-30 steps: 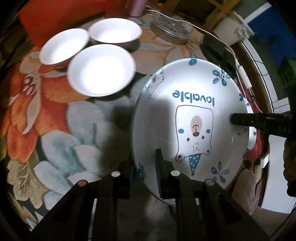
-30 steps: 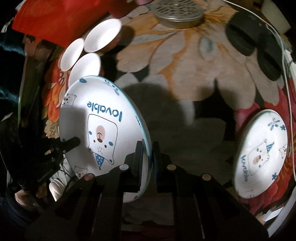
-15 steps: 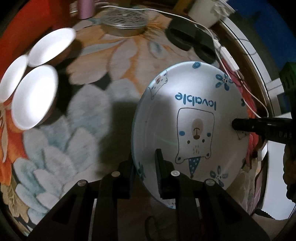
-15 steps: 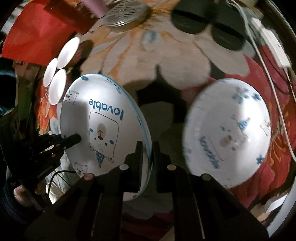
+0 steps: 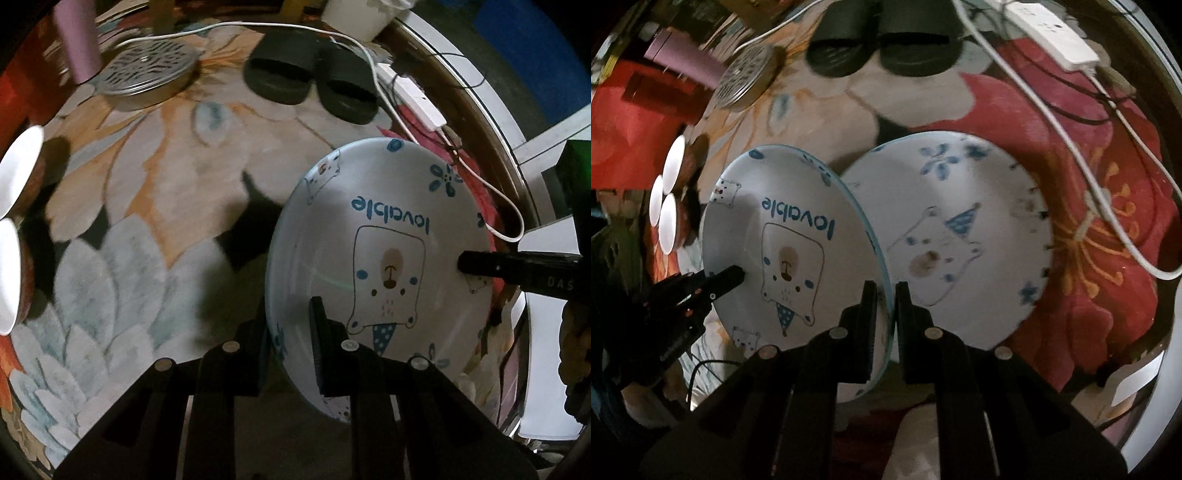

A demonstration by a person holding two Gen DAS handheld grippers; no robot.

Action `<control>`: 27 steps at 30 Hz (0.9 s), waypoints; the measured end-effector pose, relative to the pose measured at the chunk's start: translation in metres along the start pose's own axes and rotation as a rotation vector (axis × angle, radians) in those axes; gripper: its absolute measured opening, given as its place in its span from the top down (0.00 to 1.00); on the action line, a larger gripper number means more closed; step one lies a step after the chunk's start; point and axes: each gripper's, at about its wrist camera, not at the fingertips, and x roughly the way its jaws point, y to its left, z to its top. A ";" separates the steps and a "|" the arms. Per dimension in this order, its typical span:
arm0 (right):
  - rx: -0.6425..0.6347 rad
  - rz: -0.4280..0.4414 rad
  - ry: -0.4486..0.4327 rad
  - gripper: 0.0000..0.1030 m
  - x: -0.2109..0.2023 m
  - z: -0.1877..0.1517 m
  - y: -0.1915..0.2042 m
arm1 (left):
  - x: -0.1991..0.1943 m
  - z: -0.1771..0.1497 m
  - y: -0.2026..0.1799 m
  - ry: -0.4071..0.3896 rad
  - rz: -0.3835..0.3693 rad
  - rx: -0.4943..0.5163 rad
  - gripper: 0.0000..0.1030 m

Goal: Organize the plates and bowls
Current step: 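Carry the small bear plate with the right tool toward the stacked plates, then lower the small bear plate onto the stack and open the right tool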

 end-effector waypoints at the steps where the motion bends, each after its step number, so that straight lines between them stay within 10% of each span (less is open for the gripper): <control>1: 0.007 -0.002 -0.005 0.90 -0.002 0.001 -0.006 | 0.002 0.002 -0.004 0.000 -0.003 0.005 0.82; 27: 0.113 -0.030 -0.036 0.89 -0.001 0.008 -0.085 | 0.045 0.031 -0.078 -0.014 0.035 0.125 0.83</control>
